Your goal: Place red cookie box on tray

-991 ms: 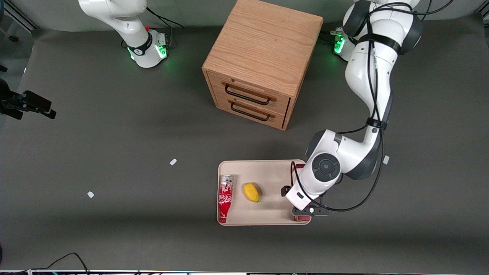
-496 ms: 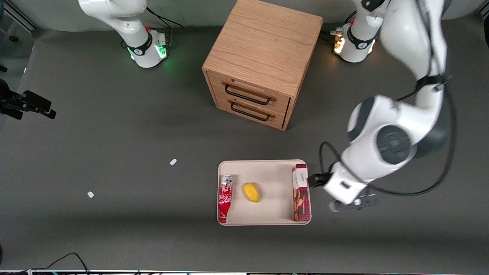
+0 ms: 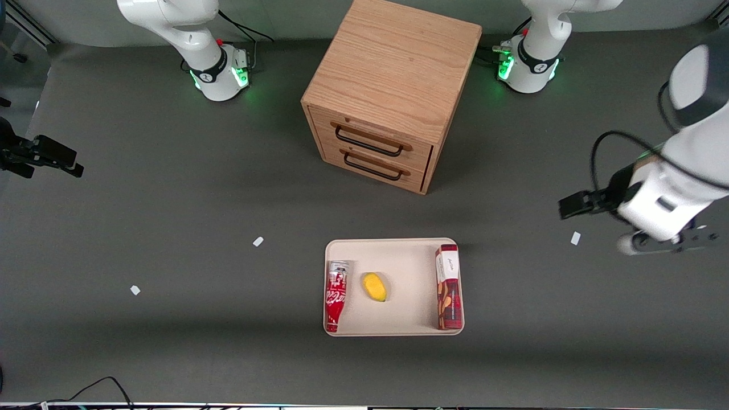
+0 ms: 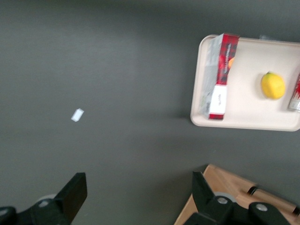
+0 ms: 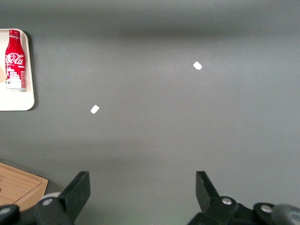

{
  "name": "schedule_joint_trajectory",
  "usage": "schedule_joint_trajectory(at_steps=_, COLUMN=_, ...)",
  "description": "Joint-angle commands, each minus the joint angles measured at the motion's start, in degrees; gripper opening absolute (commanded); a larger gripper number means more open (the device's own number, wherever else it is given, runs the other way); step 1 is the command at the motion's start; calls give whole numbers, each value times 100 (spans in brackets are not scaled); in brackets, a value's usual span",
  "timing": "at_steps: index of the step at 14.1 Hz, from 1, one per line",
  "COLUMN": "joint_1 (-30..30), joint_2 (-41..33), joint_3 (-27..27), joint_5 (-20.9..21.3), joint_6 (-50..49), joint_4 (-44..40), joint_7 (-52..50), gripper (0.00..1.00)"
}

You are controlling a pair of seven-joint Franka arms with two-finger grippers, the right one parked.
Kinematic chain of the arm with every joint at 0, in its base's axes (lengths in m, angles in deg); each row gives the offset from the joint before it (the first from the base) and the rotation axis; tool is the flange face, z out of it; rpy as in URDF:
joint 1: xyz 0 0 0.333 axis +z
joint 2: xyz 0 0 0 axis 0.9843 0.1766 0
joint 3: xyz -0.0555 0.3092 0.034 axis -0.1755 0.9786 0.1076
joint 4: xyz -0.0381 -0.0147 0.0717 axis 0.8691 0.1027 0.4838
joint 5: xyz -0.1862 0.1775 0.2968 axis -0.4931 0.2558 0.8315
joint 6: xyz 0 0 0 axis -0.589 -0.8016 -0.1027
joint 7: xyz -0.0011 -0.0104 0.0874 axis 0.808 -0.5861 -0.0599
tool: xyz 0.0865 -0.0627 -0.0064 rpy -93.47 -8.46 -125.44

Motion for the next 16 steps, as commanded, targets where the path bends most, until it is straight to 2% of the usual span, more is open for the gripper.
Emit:
schedule_joint_trajectory(at_steps=1, joint_1=425, joint_2=-1028, joint_3=-14, joint_5=39, joint_6=61, joint_4=1109, joint_7=611, gripper=100)
schedule_joint_trajectory(at_steps=4, joint_1=838, joint_2=-1697, joint_3=-49, joint_5=109, joint_6=96, joint_4=1664, joint_7=866, gripper=100)
schedule_joint_trajectory(at_steps=9, joint_1=1314, joint_2=-2436, joint_3=-225, joint_5=223, joint_6=-52, joint_4=1991, joint_7=1087, gripper=100)
schedule_joint_trajectory(at_steps=11, joint_1=1314, joint_2=-2560, joint_3=-251, joint_5=364, joint_6=-227, joint_4=2027, joint_7=1095, gripper=100)
schedule_joint_trajectory(at_steps=16, joint_1=1525, joint_2=-2709, joint_3=-620, joint_5=382, joint_6=-369, joint_4=2035, joint_7=1139, gripper=100)
